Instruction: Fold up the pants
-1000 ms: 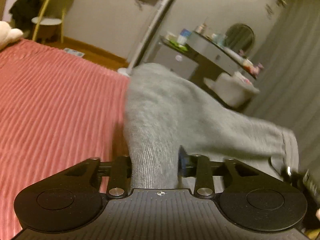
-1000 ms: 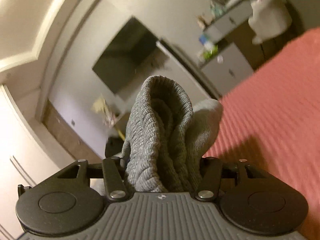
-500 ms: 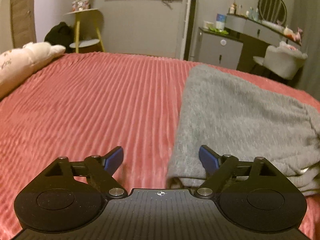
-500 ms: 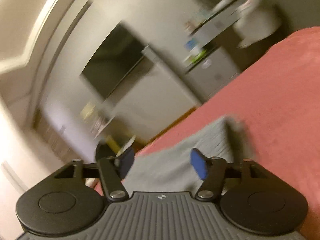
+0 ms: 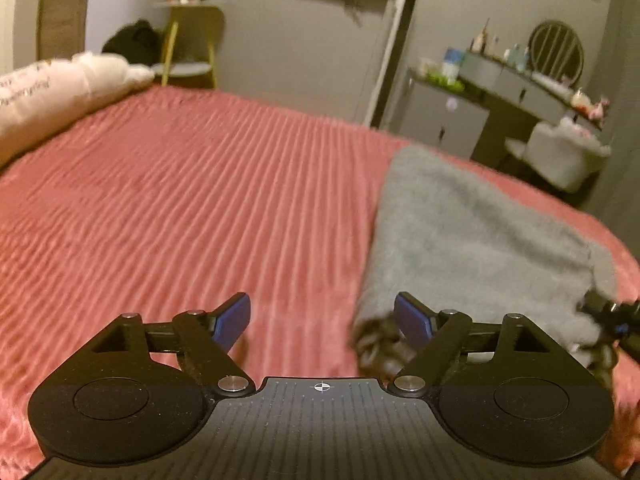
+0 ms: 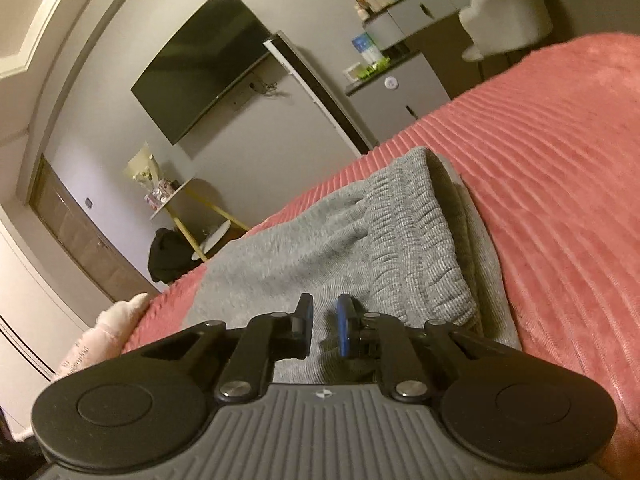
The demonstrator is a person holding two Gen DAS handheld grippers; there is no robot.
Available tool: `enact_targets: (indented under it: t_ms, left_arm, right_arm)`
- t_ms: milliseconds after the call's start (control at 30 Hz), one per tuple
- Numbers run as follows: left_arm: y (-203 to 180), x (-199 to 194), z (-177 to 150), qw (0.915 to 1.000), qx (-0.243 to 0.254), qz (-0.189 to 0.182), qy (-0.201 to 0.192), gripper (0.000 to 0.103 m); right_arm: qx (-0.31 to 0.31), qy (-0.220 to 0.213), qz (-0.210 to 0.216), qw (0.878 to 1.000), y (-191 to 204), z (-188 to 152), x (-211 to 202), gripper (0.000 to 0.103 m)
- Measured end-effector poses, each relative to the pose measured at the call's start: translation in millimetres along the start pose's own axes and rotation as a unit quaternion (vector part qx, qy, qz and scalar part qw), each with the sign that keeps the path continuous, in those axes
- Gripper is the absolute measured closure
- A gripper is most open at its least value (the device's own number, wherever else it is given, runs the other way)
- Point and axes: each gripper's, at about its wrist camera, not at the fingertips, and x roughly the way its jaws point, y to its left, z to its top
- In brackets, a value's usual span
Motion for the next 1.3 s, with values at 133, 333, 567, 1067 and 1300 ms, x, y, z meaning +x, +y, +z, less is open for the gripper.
enact_targets:
  t_ms: [133,333,567,1067,1300]
  left_arm:
    - [-16.2,4.7,3.1,0.9995,-0.002,-0.031,-0.004,0.018]
    - [-21.4,42.4,-12.8,0.9978,0.034,0.012,0.055,0.01]
    - [-35.5,47.5,-21.4,0.9945,0.088,0.037,0.042,0.006]
    - [-20.7,51.5,-27.6,0.998,0.043,0.012,0.046,0.0]
    - [-19.0,44.1,-38.8,0.9996,0.024,0.01,0.012,0.0]
  right_arm:
    - [0.008,-0.003,0.002,1.0,-5.6,-0.3,3.7,0.09]
    - [-0.054,0.001,-0.022,0.998,8.1,-4.8,7.1,0.09]
    - [-0.231,-0.022,-0.108,0.967,56.1,-31.0,-8.0,0.088]
    - [-0.352,-0.037,-0.132,0.926,61.7,-66.7,7.7,0.088]
    - [-0.383,-0.044,-0.157,0.909,69.8,-73.8,7.5,0.088]
